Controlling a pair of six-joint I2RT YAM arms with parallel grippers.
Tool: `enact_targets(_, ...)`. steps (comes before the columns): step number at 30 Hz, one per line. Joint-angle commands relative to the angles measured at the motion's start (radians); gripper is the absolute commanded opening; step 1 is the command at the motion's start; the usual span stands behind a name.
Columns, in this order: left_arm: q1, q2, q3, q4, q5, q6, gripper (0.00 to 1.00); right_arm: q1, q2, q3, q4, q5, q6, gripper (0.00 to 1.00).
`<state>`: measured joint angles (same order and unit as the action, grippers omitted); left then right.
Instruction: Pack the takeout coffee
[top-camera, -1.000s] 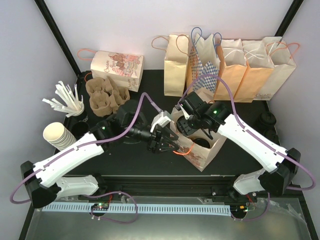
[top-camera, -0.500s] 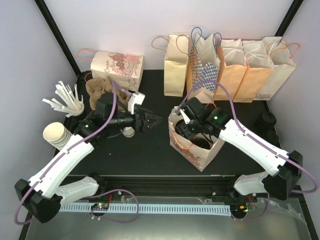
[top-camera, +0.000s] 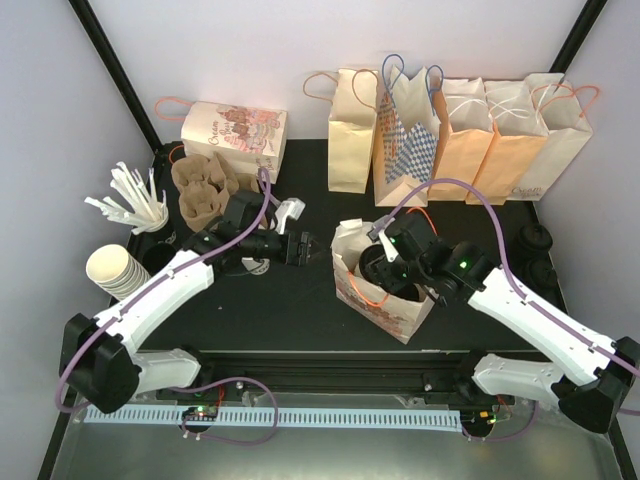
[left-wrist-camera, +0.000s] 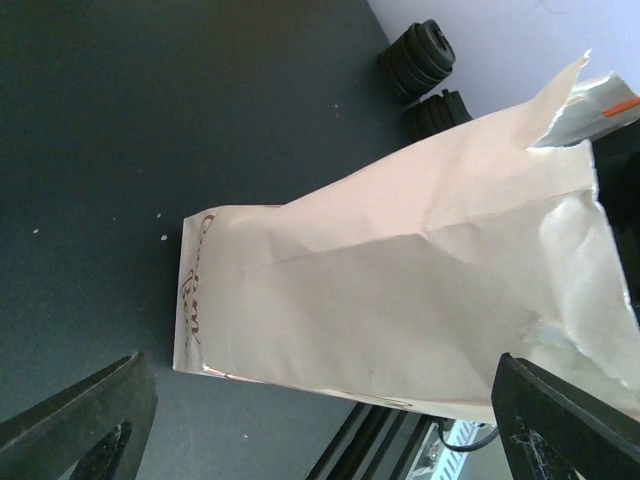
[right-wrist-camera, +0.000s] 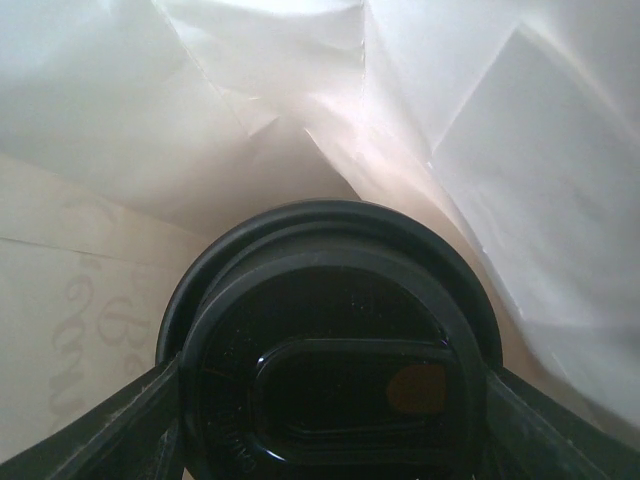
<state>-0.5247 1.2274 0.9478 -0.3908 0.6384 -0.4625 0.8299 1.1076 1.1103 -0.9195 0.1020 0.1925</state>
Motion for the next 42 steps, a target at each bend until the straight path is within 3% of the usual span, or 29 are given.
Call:
enact_targets(1, -0.001, -0.044, 0.066, 0.033, 0.009, 0.012, 0.94, 0.007, -0.014, -0.012, 0.045, 0.002, 0.022, 0.38)
enact_targets(8, -0.064, 0.033, 0.310, -0.250, -0.120, 0.099, 0.89, 0.006, -0.020, -0.003, 0.048, 0.006, 0.011, 0.38)
enact_targets(13, -0.143, 0.145, 0.480, -0.445, -0.295, 0.160, 0.83, 0.007, -0.012, 0.014, 0.051, 0.013, -0.002, 0.38)
enact_targets(19, -0.196, 0.258, 0.616, -0.592, -0.426, 0.191, 0.74, 0.007, 0.014, 0.038, 0.048, 0.021, -0.015, 0.38)
enact_targets(24, -0.242, 0.321, 0.700, -0.630, -0.430, 0.211, 0.60, 0.007, 0.028, 0.047, 0.049, 0.029, -0.018, 0.38)
enact_targets(33, -0.351, 0.404, 0.884, -0.724, -0.568, 0.307, 0.02, 0.007, 0.049, 0.079, 0.037, 0.041, -0.024, 0.38)
enact_targets(42, -0.385, 0.335, 0.902, -0.599, -0.578, 0.436, 0.02, 0.045, 0.014, 0.106, 0.040, 0.079, 0.024, 0.37)
